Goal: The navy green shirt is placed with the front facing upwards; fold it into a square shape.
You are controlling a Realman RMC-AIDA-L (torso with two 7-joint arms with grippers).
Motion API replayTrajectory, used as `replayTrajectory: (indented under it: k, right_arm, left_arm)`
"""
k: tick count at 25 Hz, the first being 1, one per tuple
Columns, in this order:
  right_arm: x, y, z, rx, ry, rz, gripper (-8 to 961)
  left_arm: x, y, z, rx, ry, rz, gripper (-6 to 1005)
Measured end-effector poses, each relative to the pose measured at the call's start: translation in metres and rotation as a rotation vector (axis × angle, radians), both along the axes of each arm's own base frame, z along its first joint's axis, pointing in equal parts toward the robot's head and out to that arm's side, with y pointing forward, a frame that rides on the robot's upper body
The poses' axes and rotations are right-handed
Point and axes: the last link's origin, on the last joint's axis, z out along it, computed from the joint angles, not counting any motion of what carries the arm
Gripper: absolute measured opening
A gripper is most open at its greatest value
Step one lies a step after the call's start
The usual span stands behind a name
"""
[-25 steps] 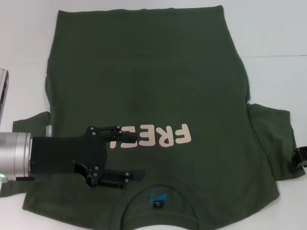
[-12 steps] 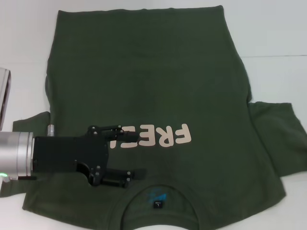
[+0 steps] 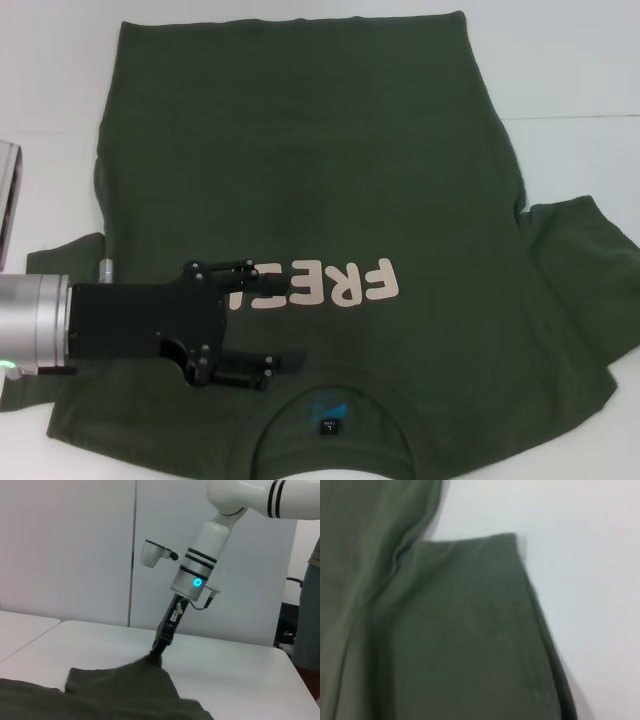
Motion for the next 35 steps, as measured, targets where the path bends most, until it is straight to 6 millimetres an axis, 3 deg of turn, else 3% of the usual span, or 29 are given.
replayTrajectory:
  k: [11, 15, 25, 35]
  right_arm:
    - [0.001, 0.012, 0.01, 0.064, -0.05, 0.046, 14]
    - [-0.009, 0.015, 0.009, 0.05, -0.049, 0.078, 14]
    - [-0.066, 0.032, 0.003, 0.023, 0.003, 0.207, 25]
    - [-0.137, 0.042, -0.056, -0.161, 0.017, 0.378, 51]
  left_arm:
    - [0.0, 0.0, 0.0, 0.003, -0.007, 0.006, 859]
    - [0.0, 0.0, -0.002, 0.006, -0.007, 0.011, 859]
    - [0.002, 0.001, -0.003, 0.008, -0.009, 0.01, 860]
    - [0.002, 0.001, -0.003, 0.01, -0.01, 0.012, 860]
